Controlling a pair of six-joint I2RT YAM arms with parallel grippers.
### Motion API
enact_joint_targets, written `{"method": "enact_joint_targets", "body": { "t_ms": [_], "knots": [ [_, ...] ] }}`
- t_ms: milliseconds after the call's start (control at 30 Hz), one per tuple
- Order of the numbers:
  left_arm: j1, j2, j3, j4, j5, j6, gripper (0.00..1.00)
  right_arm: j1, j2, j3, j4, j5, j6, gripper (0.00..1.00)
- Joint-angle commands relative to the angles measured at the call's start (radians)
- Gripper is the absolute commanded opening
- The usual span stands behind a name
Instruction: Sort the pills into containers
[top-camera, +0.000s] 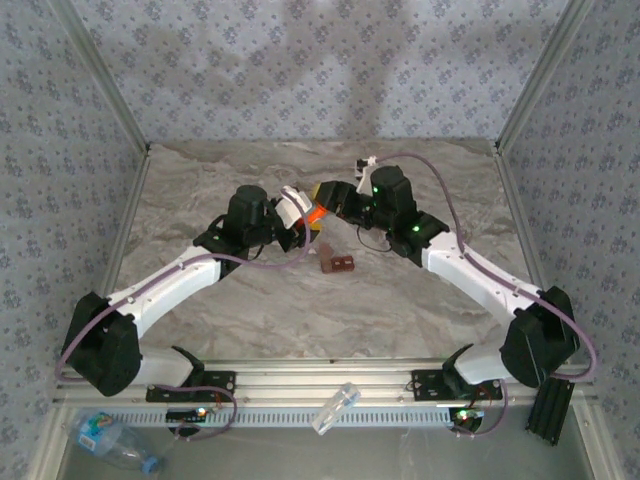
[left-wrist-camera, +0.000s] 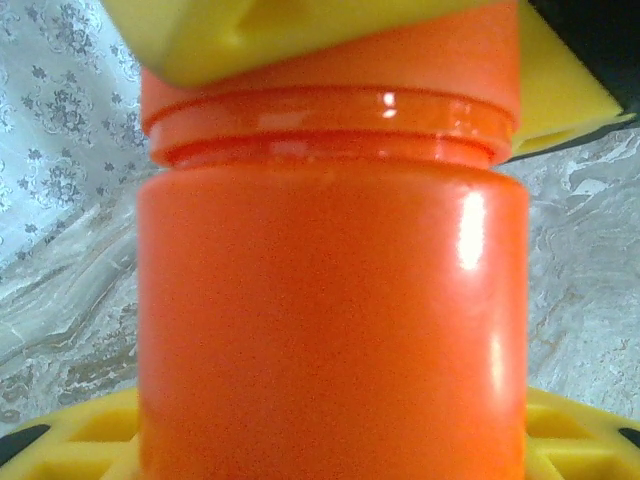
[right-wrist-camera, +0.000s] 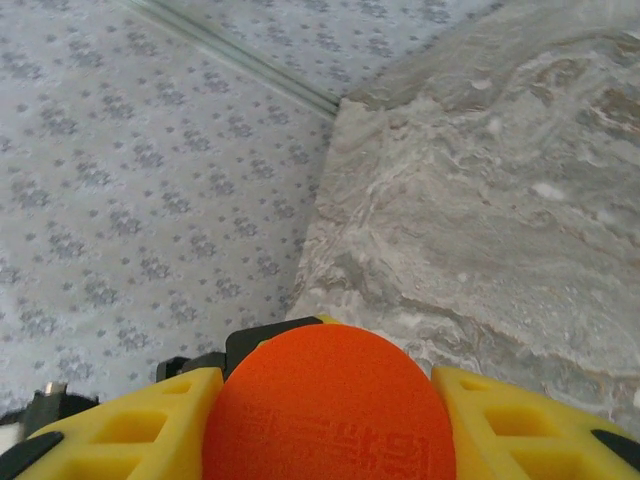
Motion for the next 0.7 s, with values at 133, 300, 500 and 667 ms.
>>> {"method": "enact_joint_targets", "body": {
  "t_ms": [133,300,500,667],
  "knots": [
    [-0.001,-0.045,0.020,0.027,0.133,-0.012,0.00,-0.187,0.059,-0.121,0.386,-0.451,-0.258,0.46],
    [0.006,-0.042,0.020,0.031,0.185,-0.042,0.00,-0.203,0.090,-0.074,0.352,-0.547,-0.282,0.46],
    [0.005,-0.040,0.018,0.037,0.149,-0.038,0.00,-0.201,0.087,-0.070,0.344,-0.504,-0.217,0.69],
    [0.006,-0.041,0.017,0.037,0.083,-0.012,0.00,-0.200,0.011,-0.090,0.311,-0.377,-0.074,0.87]
  ]
}}
